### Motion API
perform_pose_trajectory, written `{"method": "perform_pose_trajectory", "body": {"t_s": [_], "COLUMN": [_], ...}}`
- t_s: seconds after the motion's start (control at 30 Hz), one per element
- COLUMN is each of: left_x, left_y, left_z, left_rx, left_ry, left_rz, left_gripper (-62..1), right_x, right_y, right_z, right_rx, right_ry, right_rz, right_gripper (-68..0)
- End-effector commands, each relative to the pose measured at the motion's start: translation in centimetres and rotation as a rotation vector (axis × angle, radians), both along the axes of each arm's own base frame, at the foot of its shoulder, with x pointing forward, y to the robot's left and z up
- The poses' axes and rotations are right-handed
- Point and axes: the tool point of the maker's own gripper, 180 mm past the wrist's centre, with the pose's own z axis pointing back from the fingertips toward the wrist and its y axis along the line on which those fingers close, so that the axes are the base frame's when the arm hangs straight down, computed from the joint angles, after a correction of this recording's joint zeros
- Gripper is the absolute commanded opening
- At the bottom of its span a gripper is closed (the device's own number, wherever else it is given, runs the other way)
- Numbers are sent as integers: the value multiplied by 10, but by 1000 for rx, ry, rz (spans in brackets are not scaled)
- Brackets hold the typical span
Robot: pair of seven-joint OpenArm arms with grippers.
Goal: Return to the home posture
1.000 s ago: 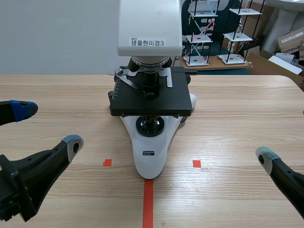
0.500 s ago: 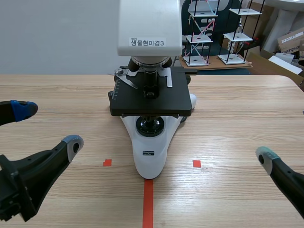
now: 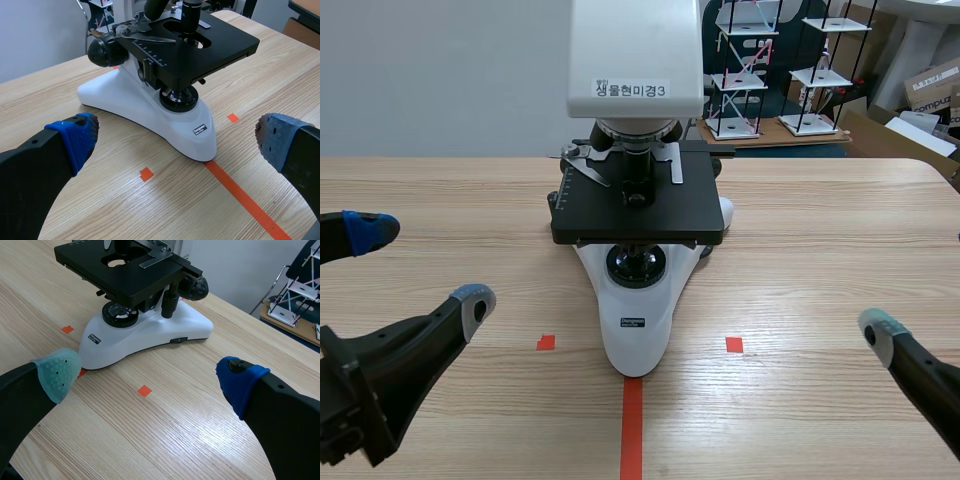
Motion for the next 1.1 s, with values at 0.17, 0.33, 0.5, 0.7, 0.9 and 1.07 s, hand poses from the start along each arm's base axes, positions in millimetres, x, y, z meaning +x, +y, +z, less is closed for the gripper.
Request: {"method": "perform_pose_trajectory", "body": {"t_s": [0.17, 0.33, 0.5, 0.7, 0.9, 1.07], "left_x": [1, 1, 1, 1, 1, 1], "left_y": [-3, -3, -3, -3, -3, -3], "left_z": [9, 9, 9, 9, 9, 9], "left_rx": [-25, -25, -25, -25, -26, -26], "left_ry": [-26, -26, -26, -26, -26, -26], "left_rz": [-3, -3, -3, -3, -2, -2], "left_gripper": [14, 14, 14, 14, 14, 14], "right_x": [4, 4, 4, 4, 5, 5], "right_y": [0, 0, 0, 0, 0, 0], "right_z": [9, 9, 9, 9, 10, 10], "right_rx": [14, 15, 15, 15, 25, 25], "right_ry": [-33, -33, -33, -33, -33, -34], "right_rz": [-1, -1, -1, -1, -6, -6], "right_gripper": [-80, -80, -80, -80, -80, -80]}}
